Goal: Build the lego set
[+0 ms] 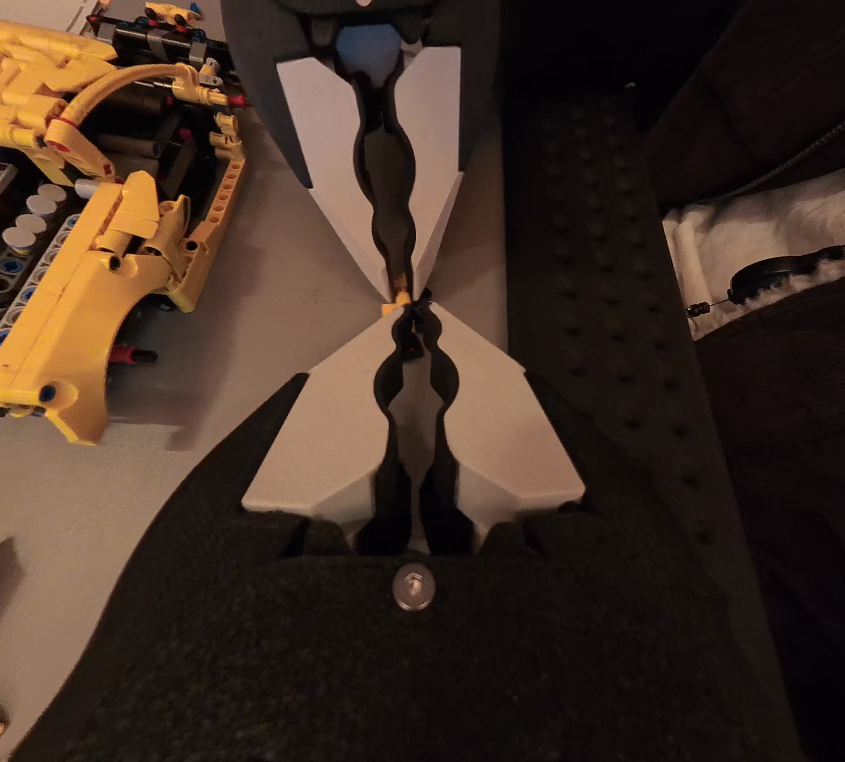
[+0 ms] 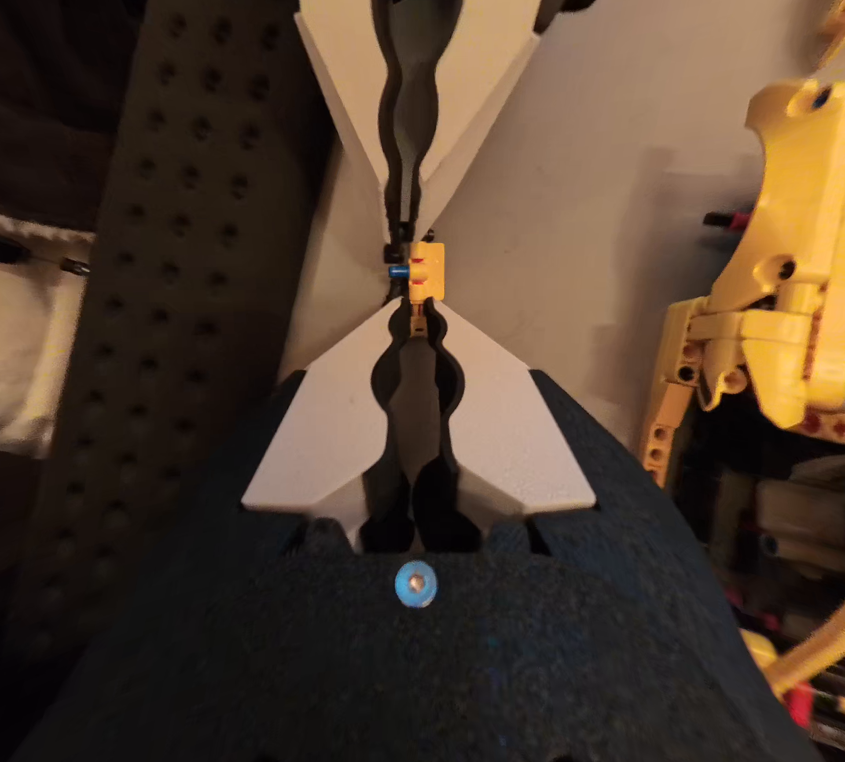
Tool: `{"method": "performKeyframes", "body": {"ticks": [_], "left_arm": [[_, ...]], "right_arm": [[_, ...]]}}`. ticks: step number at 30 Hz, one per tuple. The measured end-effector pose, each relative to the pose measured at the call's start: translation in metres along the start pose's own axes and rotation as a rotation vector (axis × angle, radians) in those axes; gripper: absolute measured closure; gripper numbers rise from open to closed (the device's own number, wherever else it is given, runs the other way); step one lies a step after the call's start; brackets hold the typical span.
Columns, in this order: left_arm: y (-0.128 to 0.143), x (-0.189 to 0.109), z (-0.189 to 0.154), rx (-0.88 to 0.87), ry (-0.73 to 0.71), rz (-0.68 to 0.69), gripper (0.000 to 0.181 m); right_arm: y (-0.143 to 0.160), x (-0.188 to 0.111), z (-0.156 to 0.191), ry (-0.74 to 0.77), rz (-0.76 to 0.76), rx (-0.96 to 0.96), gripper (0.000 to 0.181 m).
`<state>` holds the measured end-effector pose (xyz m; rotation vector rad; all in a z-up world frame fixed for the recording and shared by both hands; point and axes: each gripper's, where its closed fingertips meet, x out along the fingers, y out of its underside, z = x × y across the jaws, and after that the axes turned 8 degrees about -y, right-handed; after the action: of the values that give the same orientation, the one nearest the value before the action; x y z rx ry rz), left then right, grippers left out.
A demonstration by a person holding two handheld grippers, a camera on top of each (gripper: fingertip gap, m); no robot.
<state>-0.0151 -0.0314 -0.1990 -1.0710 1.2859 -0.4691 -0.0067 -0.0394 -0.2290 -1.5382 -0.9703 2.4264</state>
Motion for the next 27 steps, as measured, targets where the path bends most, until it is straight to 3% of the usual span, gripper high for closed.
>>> {"method": "performKeyframes", "body": {"ticks": [2,5,8,10,16,19,27], "left_arm": [[-0.001,0.000,0.000,0.007,-0.004,-0.007,0.178],[-0.006,-0.003,0.003,0.008,-0.018,-0.035,0.178],[-0.017,-0.009,0.007,-0.005,-0.034,-0.100,0.178],[-0.023,-0.012,0.006,-0.011,-0.030,-0.137,0.178],[-0.026,-0.015,0.006,-0.020,-0.025,-0.157,0.178],[-0.029,-0.016,0.008,-0.036,-0.030,-0.177,0.178],[-0.053,-0.034,0.014,-0.130,-0.017,-0.333,0.174]], "right_arm": [[0.000,-0.002,0.001,-0.026,-0.029,0.044,0.174],[-0.011,-0.012,0.002,-0.009,-0.131,0.032,0.156],[-0.029,-0.022,0.012,-0.048,-0.288,0.031,0.152],[-0.030,-0.019,0.012,-0.045,-0.307,0.045,0.151],[-0.033,-0.018,0.008,0.025,-0.313,0.016,0.174],[-0.035,-0.020,0.005,0.042,-0.328,0.016,0.175],[-0.056,-0.051,0.010,-0.092,-0.609,0.094,0.175]]}}
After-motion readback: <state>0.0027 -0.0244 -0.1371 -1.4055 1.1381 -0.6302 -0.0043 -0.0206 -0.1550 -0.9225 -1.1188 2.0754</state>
